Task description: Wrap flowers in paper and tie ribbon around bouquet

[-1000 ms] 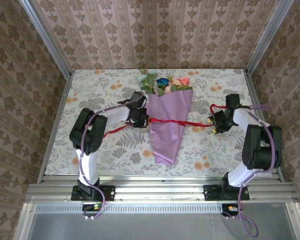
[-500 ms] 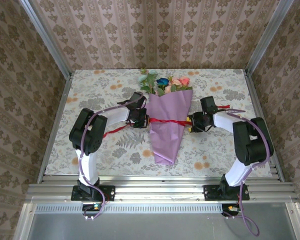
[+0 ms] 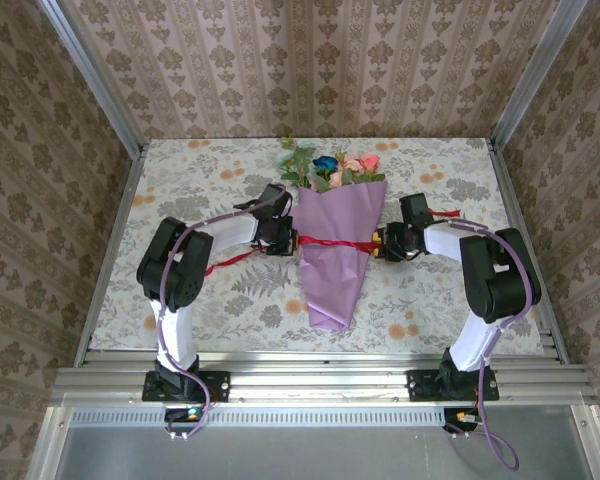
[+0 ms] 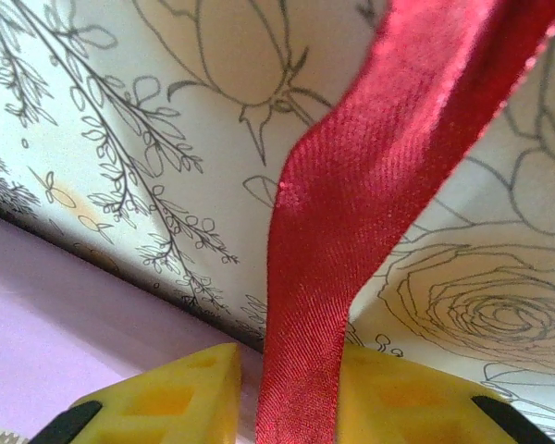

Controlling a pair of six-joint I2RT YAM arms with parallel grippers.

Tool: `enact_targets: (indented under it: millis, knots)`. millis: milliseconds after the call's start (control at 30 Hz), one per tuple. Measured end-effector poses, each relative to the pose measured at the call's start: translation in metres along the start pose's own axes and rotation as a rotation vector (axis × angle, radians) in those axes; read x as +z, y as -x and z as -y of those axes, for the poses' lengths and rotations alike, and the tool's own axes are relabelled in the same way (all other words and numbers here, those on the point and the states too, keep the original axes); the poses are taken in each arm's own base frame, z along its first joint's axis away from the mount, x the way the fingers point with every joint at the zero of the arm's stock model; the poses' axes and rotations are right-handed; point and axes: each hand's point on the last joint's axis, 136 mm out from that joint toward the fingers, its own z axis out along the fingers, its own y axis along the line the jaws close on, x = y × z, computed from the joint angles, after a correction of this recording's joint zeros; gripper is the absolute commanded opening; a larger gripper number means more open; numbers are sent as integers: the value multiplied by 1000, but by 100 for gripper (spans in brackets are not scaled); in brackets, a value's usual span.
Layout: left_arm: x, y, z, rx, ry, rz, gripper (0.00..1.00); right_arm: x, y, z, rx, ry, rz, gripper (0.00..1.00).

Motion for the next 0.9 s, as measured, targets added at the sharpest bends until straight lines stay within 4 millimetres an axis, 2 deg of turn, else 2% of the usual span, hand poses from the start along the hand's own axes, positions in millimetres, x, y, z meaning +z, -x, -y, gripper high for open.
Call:
enact_targets:
  millis: [167, 200, 367, 500, 567, 667, 900]
  knots:
    - [0, 0, -1, -1, 1, 0, 0, 3, -1, 6, 24, -22, 1, 1]
    - [0, 0, -1, -1, -1, 0, 0, 3, -1, 6, 28, -24, 4, 0]
    - [-3, 4, -5, -5, -4, 0, 0, -1, 3, 3, -23, -23, 38, 0]
    - [-9, 12, 0, -15, -25, 1, 0, -13, 6, -15, -140, -4, 67, 0]
    - [-14, 22, 5, -26, -42, 7, 0, -25, 9, -28, -206, 21, 81, 0]
    - [-22, 38, 9, -48, -66, 18, 0, -43, 20, -36, -264, 45, 104, 0]
    - [-39, 76, 10, -107, -119, 46, 0, -68, 53, -33, -374, 15, 155, 0]
